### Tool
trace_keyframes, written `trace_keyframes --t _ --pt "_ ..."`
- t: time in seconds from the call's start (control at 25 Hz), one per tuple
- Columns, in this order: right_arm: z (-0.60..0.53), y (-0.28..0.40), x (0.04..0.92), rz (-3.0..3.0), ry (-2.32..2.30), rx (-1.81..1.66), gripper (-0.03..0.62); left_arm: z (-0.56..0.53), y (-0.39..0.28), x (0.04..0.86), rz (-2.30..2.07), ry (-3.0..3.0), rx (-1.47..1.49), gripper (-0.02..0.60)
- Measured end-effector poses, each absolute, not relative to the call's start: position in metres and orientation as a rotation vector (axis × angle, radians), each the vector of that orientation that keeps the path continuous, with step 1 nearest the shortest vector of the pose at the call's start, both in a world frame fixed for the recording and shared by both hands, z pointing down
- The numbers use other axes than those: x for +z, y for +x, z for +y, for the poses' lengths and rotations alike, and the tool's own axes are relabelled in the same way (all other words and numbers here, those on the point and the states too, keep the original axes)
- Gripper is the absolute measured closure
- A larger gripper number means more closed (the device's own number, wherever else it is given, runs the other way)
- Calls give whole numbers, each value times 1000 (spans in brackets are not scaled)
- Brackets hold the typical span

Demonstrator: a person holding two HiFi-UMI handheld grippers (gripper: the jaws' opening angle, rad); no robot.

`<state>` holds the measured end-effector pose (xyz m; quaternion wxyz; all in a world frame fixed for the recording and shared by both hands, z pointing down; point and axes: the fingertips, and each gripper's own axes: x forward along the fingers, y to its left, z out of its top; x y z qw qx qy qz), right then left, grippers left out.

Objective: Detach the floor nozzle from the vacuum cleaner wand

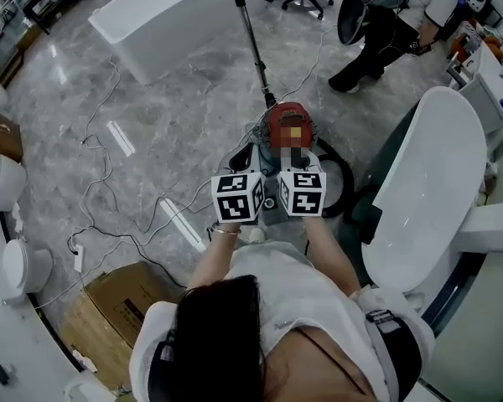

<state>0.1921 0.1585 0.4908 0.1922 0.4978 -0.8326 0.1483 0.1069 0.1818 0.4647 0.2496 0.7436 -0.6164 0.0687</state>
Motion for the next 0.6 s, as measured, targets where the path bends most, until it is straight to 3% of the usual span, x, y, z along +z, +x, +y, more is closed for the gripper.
trace_keyframes --t 0.6 --pt "157 191 492 -2358 1365 424 579 177 104 458 -1727 2011 200 577"
